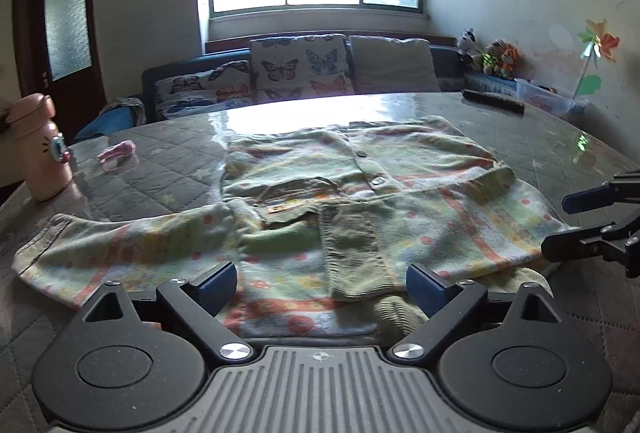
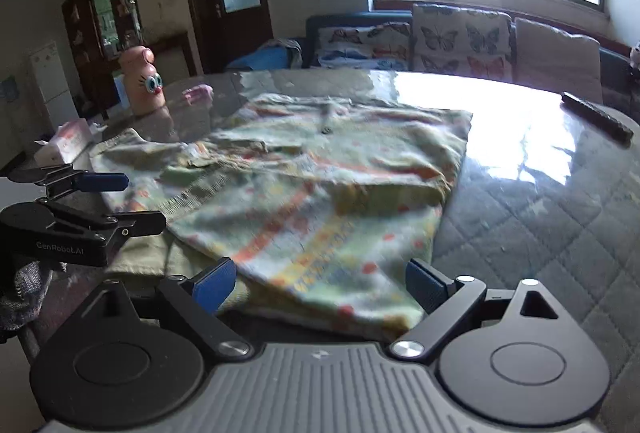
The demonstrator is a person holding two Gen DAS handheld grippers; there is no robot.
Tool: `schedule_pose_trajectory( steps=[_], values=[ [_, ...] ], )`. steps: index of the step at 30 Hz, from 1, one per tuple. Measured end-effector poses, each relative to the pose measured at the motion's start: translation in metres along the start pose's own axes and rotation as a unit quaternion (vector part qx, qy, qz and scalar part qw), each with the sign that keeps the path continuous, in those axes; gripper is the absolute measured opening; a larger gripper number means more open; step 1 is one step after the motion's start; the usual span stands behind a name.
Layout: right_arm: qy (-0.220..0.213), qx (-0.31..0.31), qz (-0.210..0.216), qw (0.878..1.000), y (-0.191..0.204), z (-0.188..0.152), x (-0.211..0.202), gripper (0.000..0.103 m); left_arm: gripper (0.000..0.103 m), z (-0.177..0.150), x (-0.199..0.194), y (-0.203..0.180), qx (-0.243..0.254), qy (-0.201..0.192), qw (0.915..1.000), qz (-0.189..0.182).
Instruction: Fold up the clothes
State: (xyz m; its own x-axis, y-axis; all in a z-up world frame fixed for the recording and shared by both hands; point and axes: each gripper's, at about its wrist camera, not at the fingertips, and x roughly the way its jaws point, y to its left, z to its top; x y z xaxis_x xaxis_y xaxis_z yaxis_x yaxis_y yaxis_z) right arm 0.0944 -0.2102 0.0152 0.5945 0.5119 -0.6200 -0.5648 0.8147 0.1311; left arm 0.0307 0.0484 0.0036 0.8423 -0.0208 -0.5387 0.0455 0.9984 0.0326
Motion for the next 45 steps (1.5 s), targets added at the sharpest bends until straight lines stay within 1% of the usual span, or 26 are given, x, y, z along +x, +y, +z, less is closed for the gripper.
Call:
schedule_pose_trajectory(
  steps=[2,4,6,11,12,13,15,18,21,22,26,28,32,35,36,39,40,44,45],
  values=[
    [0.007,-0.001,0.007,1.000,0.003,0.000,0.008,0.096,0.096,0.000,-0.004,0.009,-0.011,-0.004,0.9999,0.012],
    [0.018,-0.005,0.005,1.000,0.006,-0.002,0.017,0.097,0.096,-0.001,-0.008,0.020,-0.022,-0.006,0.9993,0.029],
    [0.017,-0.006,0.005,1.000,0.008,-0.002,0.020,0.099,0.096,-0.003,-0.011,0.035,-0.034,-0.007,0.9981,0.050],
    [0.011,-0.006,0.009,1.000,0.011,0.000,0.022,0.101,0.095,-0.002,-0.014,0.079,-0.063,-0.011,0.9909,0.118],
    [0.011,-0.008,0.008,1.000,0.011,-0.001,0.023,0.101,0.094,-0.001,-0.014,0.089,-0.073,-0.012,0.9887,0.130],
    [0.012,-0.010,0.006,1.000,0.012,-0.002,0.026,0.103,0.091,0.001,-0.014,0.100,-0.083,-0.013,0.9862,0.142],
    [0.011,-0.015,0.002,1.000,0.013,-0.003,0.027,0.103,0.087,0.004,-0.013,0.121,-0.108,-0.012,0.9804,0.165],
    [0.008,-0.017,-0.002,1.000,0.015,-0.005,0.028,0.103,0.079,0.006,-0.007,0.152,-0.138,-0.002,0.9695,0.202],
    [0.001,-0.021,-0.004,1.000,0.015,-0.008,0.028,0.103,0.074,0.005,-0.002,0.176,-0.163,0.006,0.9602,0.227],
    [-0.001,-0.023,-0.006,1.000,0.016,-0.009,0.027,0.103,0.071,0.004,-0.001,0.183,-0.171,0.008,0.9575,0.232],
    [-0.003,-0.025,-0.006,1.000,0.016,-0.009,0.028,0.103,0.067,0.001,0.004,0.202,-0.198,0.021,0.9503,0.239],
    [-0.004,-0.024,-0.004,1.000,0.015,-0.009,0.028,0.103,0.060,-0.002,0.008,0.210,-0.216,0.026,0.9474,0.235],
    [-0.003,-0.027,-0.007,1.000,0.017,-0.009,0.028,0.103,0.055,-0.005,0.010,0.218,-0.239,0.033,0.9443,0.224],
    [-0.001,-0.033,-0.013,0.999,0.019,-0.010,0.030,0.103,0.055,-0.004,0.012,0.218,-0.239,0.032,0.9438,0.226],
    [0.000,-0.036,-0.015,0.999,0.020,-0.010,0.030,0.103,0.053,-0.004,0.012,0.218,-0.239,0.032,0.9438,0.226],
    [0.001,-0.038,-0.017,0.999,0.021,-0.010,0.030,0.103,0.042,-0.002,0.014,0.217,-0.232,0.033,0.9445,0.230],
    [0.001,-0.038,-0.017,0.999,0.021,-0.010,0.030,0.103,0.035,-0.001,0.015,0.217,-0.230,0.033,0.9451,0.230],
    [0.002,-0.039,-0.018,0.999,0.021,-0.010,0.031,0.103,0.018,0.000,0.017,0.220,-0.225,0.032,0.9477,0.224],
    [0.002,-0.040,-0.019,0.999,0.022,-0.010,0.031,0.103,0.011,0.000,0.018,0.221,-0.224,0.032,0.9488,0.220]
  ],
)
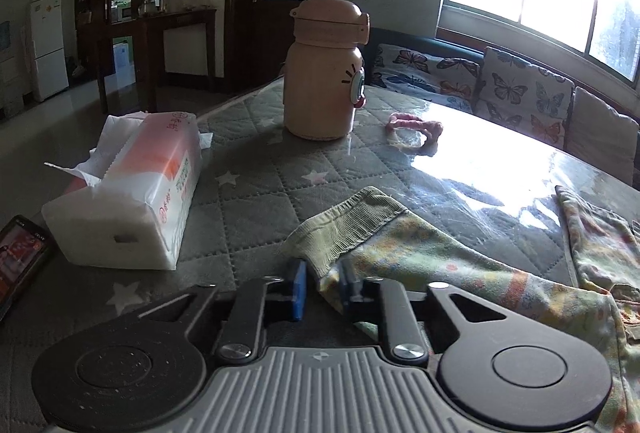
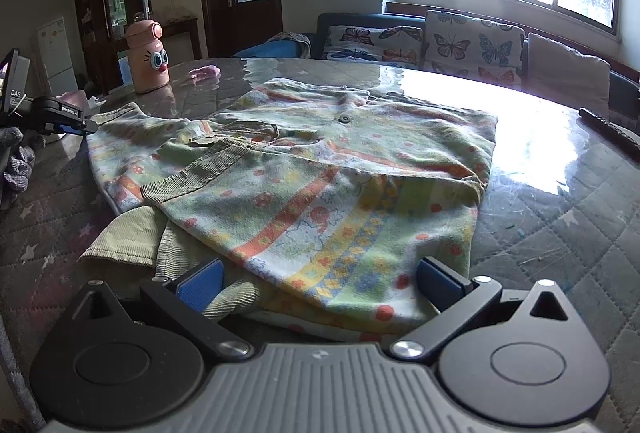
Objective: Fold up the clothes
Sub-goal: 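Grasp the sleeve edge with the left gripper, then fold the held sleeve over the shirt body with the left gripper and release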
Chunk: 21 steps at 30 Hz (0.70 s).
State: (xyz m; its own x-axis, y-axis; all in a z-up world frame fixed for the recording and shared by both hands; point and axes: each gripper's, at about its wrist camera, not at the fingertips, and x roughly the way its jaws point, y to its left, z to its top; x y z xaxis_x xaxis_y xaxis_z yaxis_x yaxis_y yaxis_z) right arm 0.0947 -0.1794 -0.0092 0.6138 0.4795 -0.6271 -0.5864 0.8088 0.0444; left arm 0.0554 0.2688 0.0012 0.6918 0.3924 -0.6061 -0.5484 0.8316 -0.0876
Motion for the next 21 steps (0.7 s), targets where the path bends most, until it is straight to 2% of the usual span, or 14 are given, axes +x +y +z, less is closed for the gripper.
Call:
schedule_pose_trajectory(
  steps=[3,6,11,16,21],
  values=[
    [0.001,-0.003,-0.002,1.000,0.001,0.000,0.000,0.103,0.005,0.001,-0.009,-0.005,0.004,-0.008,0.9998,-0.016],
    [0.002,-0.005,-0.004,1.000,0.001,0.000,0.000,0.103,0.005,0.005,-0.025,-0.018,0.015,-0.030,0.9986,-0.041],
    [0.001,-0.005,-0.003,1.000,0.001,-0.001,0.000,0.103,0.004,0.013,-0.062,-0.051,0.038,-0.065,0.9920,-0.101],
    [0.000,-0.003,-0.001,1.000,0.000,-0.001,0.000,0.103,0.004,0.015,-0.098,-0.093,0.064,-0.090,0.9791,-0.171],
    [0.000,-0.004,-0.001,1.000,0.000,-0.001,0.000,0.103,0.004,0.005,-0.126,-0.139,0.090,-0.090,0.9620,-0.242]
  ],
)
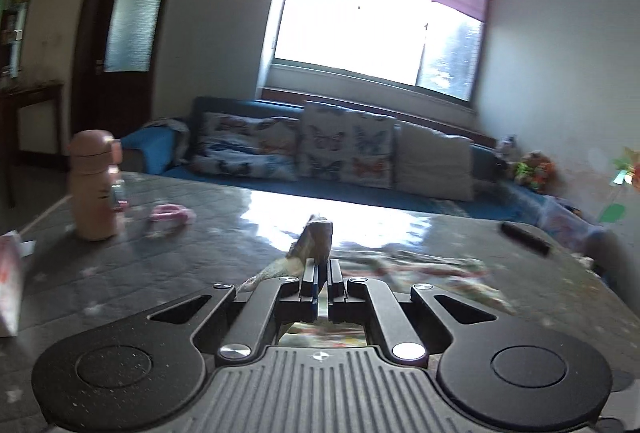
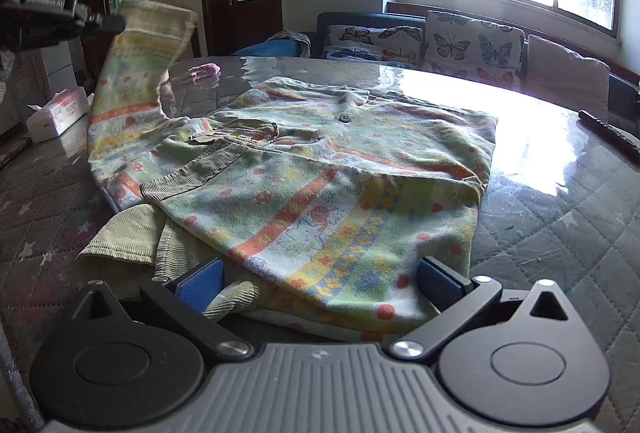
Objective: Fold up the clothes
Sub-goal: 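Fold the held sleeve over the shirt body with the left gripper and release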
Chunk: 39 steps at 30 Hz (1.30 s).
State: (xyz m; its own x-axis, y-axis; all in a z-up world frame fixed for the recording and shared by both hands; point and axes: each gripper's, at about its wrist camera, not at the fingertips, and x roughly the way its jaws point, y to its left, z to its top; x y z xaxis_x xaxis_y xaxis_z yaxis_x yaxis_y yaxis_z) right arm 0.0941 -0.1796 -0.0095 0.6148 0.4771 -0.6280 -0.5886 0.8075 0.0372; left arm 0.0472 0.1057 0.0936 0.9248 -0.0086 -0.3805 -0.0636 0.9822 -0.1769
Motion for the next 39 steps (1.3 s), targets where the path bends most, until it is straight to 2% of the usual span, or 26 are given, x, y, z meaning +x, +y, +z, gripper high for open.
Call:
schedule_pose_trajectory(
  steps=[7,12,14,17,20,21,22,24,26,27,30,31,33,36,39],
  values=[
    [-0.001,0.001,0.001,1.000,0.000,-0.001,-0.001,0.103,0.004,-0.015,0.018,-0.071,0.034,0.032,0.9948,-0.091],
    [-0.002,0.004,0.003,1.000,0.000,-0.001,-0.001,0.103,0.004,-0.032,0.032,-0.106,0.049,0.065,0.9870,-0.138],
    [-0.002,0.005,0.004,1.000,0.000,0.000,-0.001,0.103,0.004,-0.041,0.035,-0.117,0.068,0.084,0.9839,-0.142],
    [-0.003,0.007,0.005,1.000,-0.001,0.000,-0.001,0.103,0.006,-0.050,0.032,-0.118,0.088,0.097,0.9820,-0.136],
    [-0.002,0.006,0.004,1.000,-0.001,0.000,-0.001,0.103,0.010,-0.050,0.026,-0.102,0.094,0.095,0.9850,-0.109],
    [-0.001,0.004,0.003,1.000,0.000,0.000,0.000,0.103,0.018,-0.050,0.024,-0.096,0.096,0.094,0.9859,-0.100],
    [-0.001,0.002,0.001,1.000,0.000,0.000,0.000,0.103,0.031,-0.050,0.022,-0.089,0.096,0.091,0.9874,-0.086],
    [0.001,-0.003,-0.002,1.000,0.002,0.000,0.000,0.103,0.041,-0.048,0.018,-0.073,0.096,0.084,0.9902,-0.057],
    [0.002,-0.005,-0.003,1.000,0.002,0.001,0.000,0.103,0.046,-0.049,0.013,-0.056,0.090,0.081,0.9921,-0.031],
    [0.003,-0.005,-0.002,1.000,0.002,0.001,0.000,0.103,0.053,-0.049,0.010,-0.049,0.086,0.080,0.9929,-0.020],
    [0.006,0.012,0.015,1.000,-0.001,0.011,-0.006,0.103,0.060,-0.053,0.002,-0.031,0.086,0.074,0.9935,0.005],
    [0.003,0.020,0.022,1.000,-0.003,0.015,-0.010,0.103,0.070,-0.055,0.000,-0.026,0.088,0.072,0.9934,0.013],
    [-0.006,0.034,0.033,0.999,-0.003,0.023,-0.016,0.103,0.081,-0.060,-0.004,-0.019,0.097,0.067,0.9926,0.027],
    [-0.020,0.041,0.049,0.998,0.002,0.039,-0.020,0.099,0.089,-0.069,-0.007,-0.014,0.121,0.059,0.9897,0.048],
    [-0.018,0.037,0.057,0.998,0.010,0.054,-0.010,0.087,0.090,-0.076,-0.009,-0.011,0.133,0.058,0.9878,0.057]
  ],
)
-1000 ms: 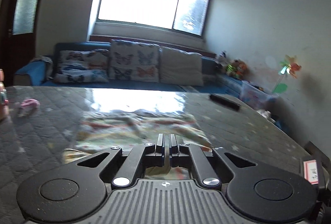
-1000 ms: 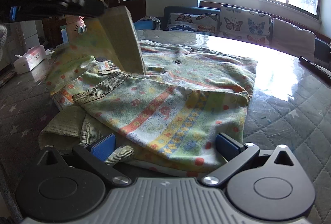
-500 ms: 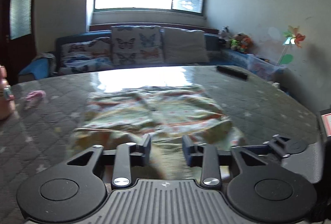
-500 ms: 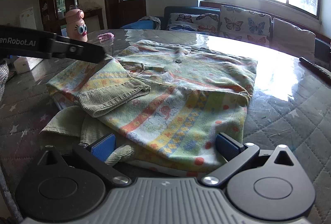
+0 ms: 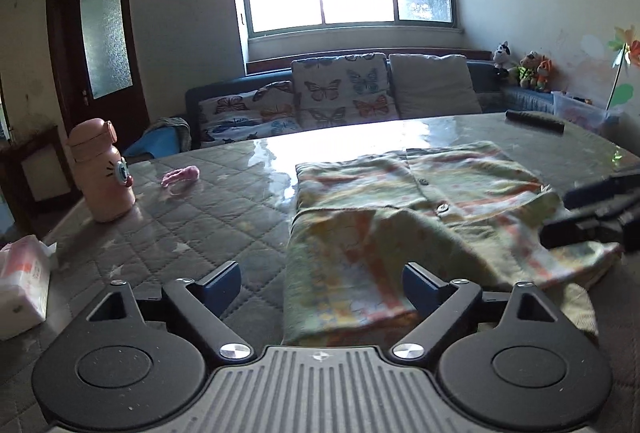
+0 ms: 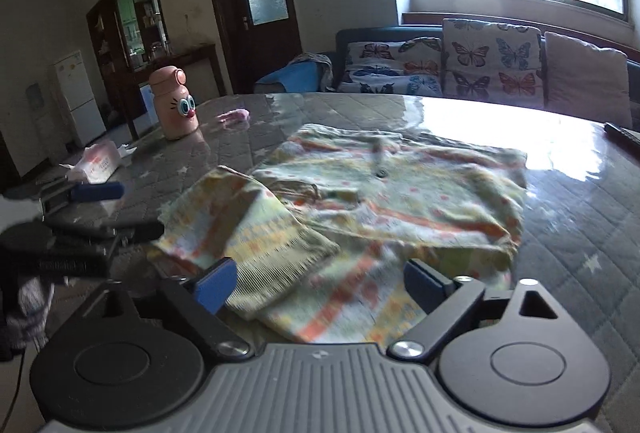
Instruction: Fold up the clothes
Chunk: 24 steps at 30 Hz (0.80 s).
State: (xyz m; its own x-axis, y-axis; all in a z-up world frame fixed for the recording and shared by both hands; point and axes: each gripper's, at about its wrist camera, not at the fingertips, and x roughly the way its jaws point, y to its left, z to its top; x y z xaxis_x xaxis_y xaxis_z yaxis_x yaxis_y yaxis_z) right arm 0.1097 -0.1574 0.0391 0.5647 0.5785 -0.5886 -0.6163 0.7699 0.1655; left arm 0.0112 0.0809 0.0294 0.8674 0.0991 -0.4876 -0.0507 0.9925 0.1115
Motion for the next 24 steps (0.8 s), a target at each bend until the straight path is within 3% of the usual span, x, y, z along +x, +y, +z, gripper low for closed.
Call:
schedule_pose_trajectory(
  steps=[7,18,21,22,23,24],
  values=[
    [0.046,0.028,0.016,0.998,0.009,0.014,0.043,0.044,0.090,-0.014,0.000,0.008,0.002,0.004,1.0000,0.002],
    [0.074,0.050,-0.005,0.996,0.015,0.011,0.066,0.039,0.090,-0.023,0.008,0.005,0.010,0.016,0.9997,-0.014],
    [0.071,0.062,-0.014,0.995,0.016,0.009,0.067,0.025,0.093,-0.023,0.010,0.004,0.013,0.019,0.9996,-0.014],
    [0.067,0.065,-0.014,0.996,0.015,0.009,0.064,0.013,0.093,-0.023,0.010,0.004,0.014,0.020,0.9996,-0.014],
    [0.063,0.068,-0.013,0.996,0.014,0.011,0.061,0.008,0.093,-0.023,0.011,0.003,0.015,0.021,0.9996,-0.015],
    [0.059,0.067,-0.013,0.996,0.014,0.013,0.058,0.007,0.093,-0.023,0.012,0.002,0.017,0.022,0.9995,-0.014]
  ],
)
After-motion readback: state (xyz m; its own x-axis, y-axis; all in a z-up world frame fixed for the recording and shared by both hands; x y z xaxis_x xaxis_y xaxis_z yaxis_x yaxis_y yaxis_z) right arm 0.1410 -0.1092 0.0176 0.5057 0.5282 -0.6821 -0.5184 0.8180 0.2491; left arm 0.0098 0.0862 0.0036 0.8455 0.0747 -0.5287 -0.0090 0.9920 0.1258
